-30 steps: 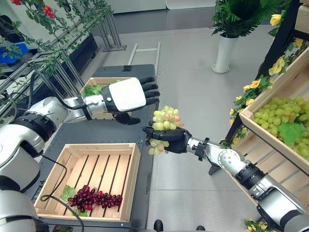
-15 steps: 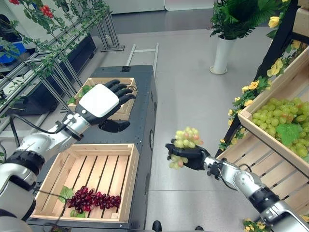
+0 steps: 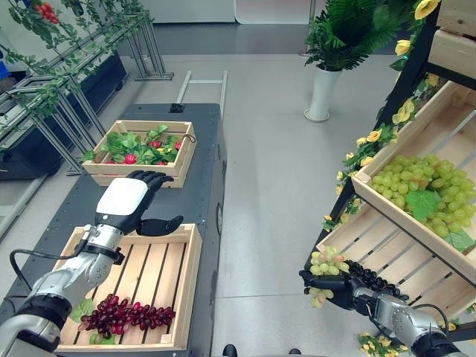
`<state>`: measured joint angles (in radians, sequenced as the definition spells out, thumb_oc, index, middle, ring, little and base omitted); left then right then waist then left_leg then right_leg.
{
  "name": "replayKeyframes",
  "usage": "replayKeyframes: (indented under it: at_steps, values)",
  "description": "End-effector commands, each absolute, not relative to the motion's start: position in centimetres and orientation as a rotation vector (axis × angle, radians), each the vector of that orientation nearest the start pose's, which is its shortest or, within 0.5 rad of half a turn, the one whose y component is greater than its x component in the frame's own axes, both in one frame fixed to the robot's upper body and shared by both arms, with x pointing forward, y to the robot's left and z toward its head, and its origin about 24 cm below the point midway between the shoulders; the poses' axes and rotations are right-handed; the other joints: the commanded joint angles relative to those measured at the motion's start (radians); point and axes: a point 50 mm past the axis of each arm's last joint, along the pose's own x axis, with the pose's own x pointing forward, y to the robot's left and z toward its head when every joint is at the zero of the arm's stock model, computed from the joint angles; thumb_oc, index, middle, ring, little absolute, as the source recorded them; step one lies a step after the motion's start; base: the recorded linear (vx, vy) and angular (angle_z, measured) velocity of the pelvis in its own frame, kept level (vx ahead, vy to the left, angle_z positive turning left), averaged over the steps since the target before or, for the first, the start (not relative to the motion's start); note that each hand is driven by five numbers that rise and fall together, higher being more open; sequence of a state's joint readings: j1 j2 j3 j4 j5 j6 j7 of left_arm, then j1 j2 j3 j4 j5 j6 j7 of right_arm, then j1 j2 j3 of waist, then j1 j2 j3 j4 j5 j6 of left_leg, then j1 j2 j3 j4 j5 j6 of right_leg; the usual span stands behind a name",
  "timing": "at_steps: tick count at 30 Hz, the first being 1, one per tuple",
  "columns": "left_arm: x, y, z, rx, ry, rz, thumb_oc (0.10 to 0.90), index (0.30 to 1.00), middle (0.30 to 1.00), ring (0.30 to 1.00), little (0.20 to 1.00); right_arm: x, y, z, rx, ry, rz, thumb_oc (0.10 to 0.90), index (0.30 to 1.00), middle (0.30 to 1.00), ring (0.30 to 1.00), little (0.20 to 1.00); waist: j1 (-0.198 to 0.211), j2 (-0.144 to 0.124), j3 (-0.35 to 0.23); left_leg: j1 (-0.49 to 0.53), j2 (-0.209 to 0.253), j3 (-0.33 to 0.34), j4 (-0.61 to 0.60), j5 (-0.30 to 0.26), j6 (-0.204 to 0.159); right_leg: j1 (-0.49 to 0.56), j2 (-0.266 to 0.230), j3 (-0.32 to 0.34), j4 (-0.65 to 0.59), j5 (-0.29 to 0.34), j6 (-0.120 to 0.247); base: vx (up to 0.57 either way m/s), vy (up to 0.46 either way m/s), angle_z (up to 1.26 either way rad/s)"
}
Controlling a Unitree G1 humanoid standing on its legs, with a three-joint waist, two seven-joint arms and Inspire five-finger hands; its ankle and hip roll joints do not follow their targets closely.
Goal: Pick up the fruits from the basket on one side to the basket on the other side
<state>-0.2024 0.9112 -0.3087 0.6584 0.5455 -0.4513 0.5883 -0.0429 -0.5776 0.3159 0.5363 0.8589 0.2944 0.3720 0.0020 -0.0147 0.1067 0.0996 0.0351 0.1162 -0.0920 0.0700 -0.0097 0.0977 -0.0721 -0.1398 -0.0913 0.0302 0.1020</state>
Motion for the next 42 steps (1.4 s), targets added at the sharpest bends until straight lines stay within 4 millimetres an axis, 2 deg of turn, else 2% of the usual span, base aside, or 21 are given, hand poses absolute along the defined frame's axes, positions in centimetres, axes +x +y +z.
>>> replayKeyframes:
  at_steps: [1, 4, 5, 6, 10, 14, 16, 17, 20, 23, 27, 31, 32, 36, 37, 40, 42]
  values:
    - [27.6, 32.6, 11.6, 1.148, -0.406, 0.364, 0.800, 0.900, 0.900, 0.900, 0.900, 25.2, -23.8, -0.5, 0.284, 0.413, 0.358, 0.400, 0.300, 0.300, 0.300, 0.300, -0.006, -0.004, 0.002, 0.030, -0.076, -0.039, 0.005, -0.124, 0.010, 0.028, 0.046, -0.016, 0.004, -0.038, -0.033, 0.00, 0.000, 0.00]
    - [26.9, 31.6, 9.8, 1.039, -0.377, 0.354, 0.800, 0.900, 0.900, 0.900, 0.900, 25.4, -22.7, 1.1, 0.224, 0.346, 0.457, 0.400, 0.300, 0.300, 0.300, 0.300, -0.011, -0.015, 0.009, 0.032, -0.074, -0.037, 0.005, -0.126, 0.012, 0.026, 0.049, -0.005, 0.004, -0.038, -0.034, 0.00, 0.003, -0.02]
    - [26.9, 31.6, 9.8, 1.039, -0.377, 0.354, 0.800, 0.900, 0.900, 0.900, 0.900, 25.4, -22.7, 1.1, 0.224, 0.346, 0.457, 0.400, 0.300, 0.300, 0.300, 0.300, -0.011, -0.015, 0.009, 0.032, -0.074, -0.037, 0.005, -0.126, 0.012, 0.026, 0.049, -0.005, 0.004, -0.038, -0.034, -0.01, 0.009, -0.16]
    - [26.7, 30.9, 9.2, 1.032, -0.377, 0.321, 0.800, 0.900, 0.900, 0.900, 0.900, 25.6, -22.3, 2.3, 0.180, 0.306, 0.507, 0.400, 0.300, 0.300, 0.300, 0.300, -0.014, -0.022, 0.011, 0.032, -0.073, -0.035, 0.005, -0.126, 0.013, 0.025, 0.052, 0.003, 0.004, -0.038, -0.033, -0.01, 0.010, -0.17]
    - [26.6, 29.9, 8.7, 0.996, -0.369, 0.264, 0.800, 0.900, 0.900, 0.900, 0.900, 26.0, -22.1, 4.8, 0.079, 0.236, 0.597, 0.400, 0.300, 0.300, 0.300, 0.300, -0.019, -0.032, 0.014, 0.036, -0.070, -0.023, 0.005, -0.128, 0.012, 0.025, 0.055, 0.014, 0.004, -0.035, -0.032, -0.01, 0.020, -0.09]
    - [26.6, 29.2, 7.7, 0.908, -0.316, 0.233, 0.800, 0.900, 0.900, 0.900, 0.900, 26.4, -22.6, 7.8, -0.062, 0.163, 0.650, 0.400, 0.300, 0.300, 0.300, 0.300, -0.032, -0.042, 0.012, 0.044, -0.065, -0.007, 0.005, -0.132, 0.013, 0.026, 0.059, 0.032, 0.004, -0.032, -0.032, 0.00, 0.033, -0.12]
    - [26.7, 28.9, 6.8, 0.846, -0.281, 0.242, 0.800, 0.900, 0.900, 0.900, 0.900, 26.7, -23.1, 9.9, -0.164, 0.115, 0.662, 0.400, 0.300, 0.300, 0.300, 0.300, -0.044, -0.050, 0.012, 0.050, -0.060, 0.009, 0.005, -0.133, 0.014, 0.026, 0.060, 0.045, 0.004, -0.027, -0.031, -0.01, 0.041, -0.09]
    - [26.7, 28.9, 6.7, 0.838, -0.276, 0.240, 0.800, 0.900, 0.900, 0.900, 0.900, 26.7, -23.2, 10.2, -0.178, 0.106, 0.662, 0.400, 0.300, 0.300, 0.300, 0.300, -0.045, -0.051, 0.012, 0.050, -0.060, 0.010, 0.005, -0.133, 0.014, 0.026, 0.060, 0.047, 0.004, -0.027, -0.031, -0.01, 0.031, -0.10]
    - [26.9, 28.0, 5.5, 0.822, -0.236, 0.213, 0.800, 0.900, 0.900, 0.900, 0.900, 27.0, -23.6, 12.9, -0.223, 0.055, 0.674, 0.400, 0.300, 0.300, 0.300, 0.300, -0.062, -0.062, 0.011, 0.057, -0.055, 0.026, 0.005, -0.138, 0.014, 0.025, 0.062, 0.066, 0.004, -0.021, -0.030, 0.00, 0.039, -0.18]
    - [26.9, 27.0, 4.5, 0.836, -0.221, 0.182, 0.800, 0.900, 0.900, 0.900, 0.900, 27.3, -24.6, 16.1, -0.258, -0.011, 0.641, 0.400, 0.300, 0.300, 0.300, 0.300, -0.085, -0.070, 0.010, 0.062, -0.051, 0.040, 0.005, -0.140, 0.012, 0.022, 0.067, 0.094, 0.004, -0.013, -0.029, 0.00, 0.061, -0.21]
    - [27.2, 26.6, 4.1, 0.834, -0.217, 0.171, 0.800, 0.900, 0.900, 0.900, 0.900, 27.4, -26.1, 18.9, -0.297, -0.096, 0.563, 0.400, 0.300, 0.300, 0.300, 0.300, -0.110, -0.074, 0.008, 0.067, -0.047, 0.052, 0.005, -0.144, 0.010, 0.020, 0.072, 0.120, 0.004, -0.006, -0.028, 0.00, 0.060, -0.24]
    - [27.1, 26.5, 3.6, 0.827, -0.205, 0.180, 0.800, 0.900, 0.900, 0.900, 0.900, 26.9, -27.4, 21.3, -0.319, -0.191, 0.472, 0.400, 0.300, 0.300, 0.300, 0.300, -0.133, -0.077, 0.000, 0.069, -0.044, 0.066, 0.005, -0.148, 0.010, 0.014, 0.080, 0.146, 0.004, -0.001, -0.026, 0.00, 0.051, -0.11]
    - [27.1, 26.5, 3.6, 0.827, -0.205, 0.179, 0.800, 0.900, 0.900, 0.900, 0.900, 26.9, -27.5, 21.4, -0.318, -0.198, 0.469, 0.400, 0.300, 0.300, 0.300, 0.300, -0.134, -0.077, 0.000, 0.069, -0.044, 0.066, 0.005, -0.148, 0.010, 0.014, 0.080, 0.146, 0.004, -0.001, -0.026, 0.00, 0.025, -0.16]
    - [27.3, 26.1, 3.1, 0.841, -0.187, 0.143, 0.800, 0.900, 0.900, 0.900, 0.900, 26.6, -28.9, 23.3, -0.268, -0.313, 0.376, 0.400, 0.300, 0.300, 0.300, 0.300, -0.146, -0.083, -0.003, 0.072, -0.044, 0.068, 0.005, -0.150, 0.011, 0.010, 0.087, 0.166, 0.005, 0.004, -0.026, 0.00, 0.007, -0.12]
    - [27.4, 25.7, 2.8, 0.869, -0.182, 0.108, 0.800, 0.900, 0.900, 0.900, 0.900, 26.6, -29.3, 24.6, -0.237, -0.375, 0.361, 0.400, 0.300, 0.300, 0.300, 0.300, -0.148, -0.084, -0.008, 0.072, -0.045, 0.069, 0.005, -0.153, 0.011, 0.010, 0.089, 0.172, 0.004, 0.003, -0.025, 0.00, 0.000, 0.00]
    - [27.5, 25.3, 2.5, 0.901, -0.182, 0.082, 0.800, 0.900, 0.900, 0.900, 0.900, 26.6, -29.5, 25.6, -0.217, -0.420, 0.344, 0.400, 0.300, 0.300, 0.300, 0.300, -0.149, -0.085, -0.010, 0.073, -0.044, 0.071, 0.005, -0.153, 0.011, 0.008, 0.088, 0.174, 0.004, 0.004, -0.024, 0.00, 0.007, -0.09]
    - [27.7, 24.9, 2.3, 0.903, -0.175, 0.066, 0.800, 0.900, 0.900, 0.900, 0.900, 26.6, -30.0, 26.8, -0.190, -0.480, 0.305, 0.400, 0.300, 0.300, 0.300, 0.300, -0.154, -0.085, -0.016, 0.071, -0.045, 0.075, 0.005, -0.154, 0.011, 0.004, 0.089, 0.182, 0.004, 0.006, -0.022, 0.00, 0.026, -0.11]
